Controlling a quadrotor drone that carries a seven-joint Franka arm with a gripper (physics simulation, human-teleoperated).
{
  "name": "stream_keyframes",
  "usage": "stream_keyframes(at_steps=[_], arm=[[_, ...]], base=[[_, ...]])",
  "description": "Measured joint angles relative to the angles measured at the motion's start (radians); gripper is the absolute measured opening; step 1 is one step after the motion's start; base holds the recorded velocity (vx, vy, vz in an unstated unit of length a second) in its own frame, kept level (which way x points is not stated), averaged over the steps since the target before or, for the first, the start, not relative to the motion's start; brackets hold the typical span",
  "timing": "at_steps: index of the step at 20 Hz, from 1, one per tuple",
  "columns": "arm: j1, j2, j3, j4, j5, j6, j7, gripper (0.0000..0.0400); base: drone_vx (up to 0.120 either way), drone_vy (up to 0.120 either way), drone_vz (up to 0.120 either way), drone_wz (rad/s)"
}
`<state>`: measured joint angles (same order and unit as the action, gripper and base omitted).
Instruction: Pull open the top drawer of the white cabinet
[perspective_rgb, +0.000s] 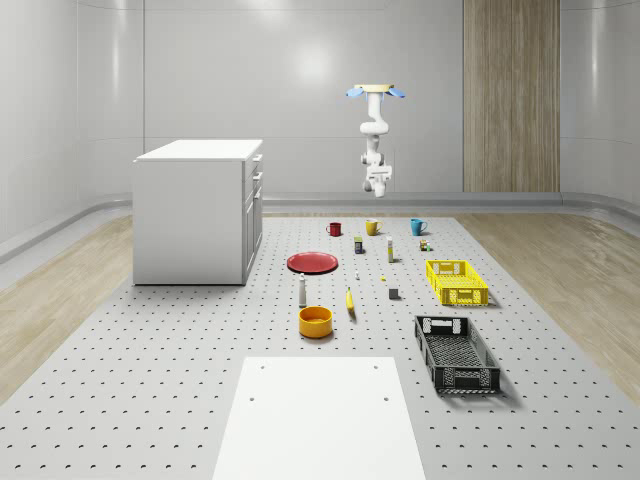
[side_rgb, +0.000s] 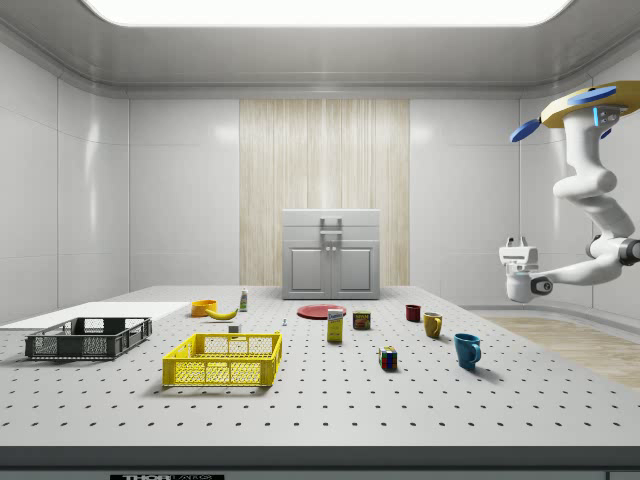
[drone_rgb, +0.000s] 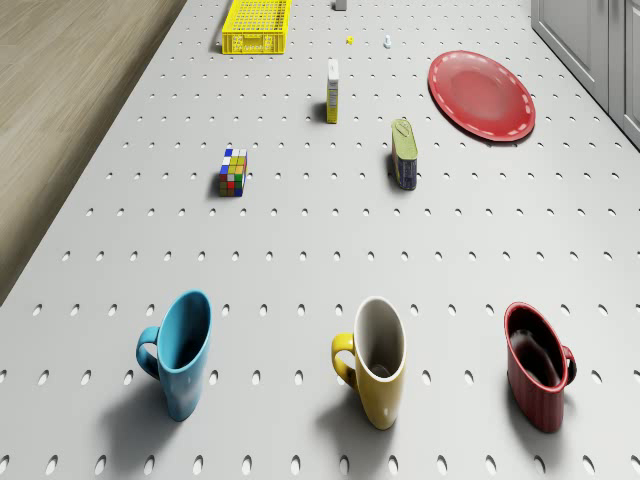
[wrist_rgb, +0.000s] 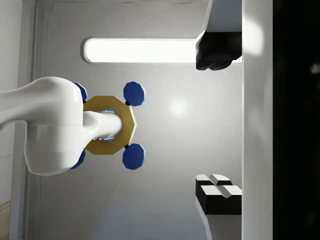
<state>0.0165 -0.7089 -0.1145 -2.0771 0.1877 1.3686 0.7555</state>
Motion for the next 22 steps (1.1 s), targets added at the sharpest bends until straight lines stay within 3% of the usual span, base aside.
stream_keyframes(at_steps=[4, 8, 12, 22], arm=[[0.070, -0.005, -0.268, -0.095, 0.410, -0.011, -0.068, 0.0312], [0.138, -0.024, -0.424, -0.202, 0.647, -0.007, -0.109, 0.0310], [0.192, -0.045, -0.508, -0.270, 0.762, 0.005, -0.128, 0.0307], [0.288, -0.097, -0.599, -0.331, 0.831, 0.053, -0.130, 0.0305]], base=[[0.070, -0.090, 0.000, 0.000], [0.120, -0.120, 0.080, 0.000], [0.120, -0.120, 0.020, 0.000], [0.120, -0.120, 0.120, 0.000]])
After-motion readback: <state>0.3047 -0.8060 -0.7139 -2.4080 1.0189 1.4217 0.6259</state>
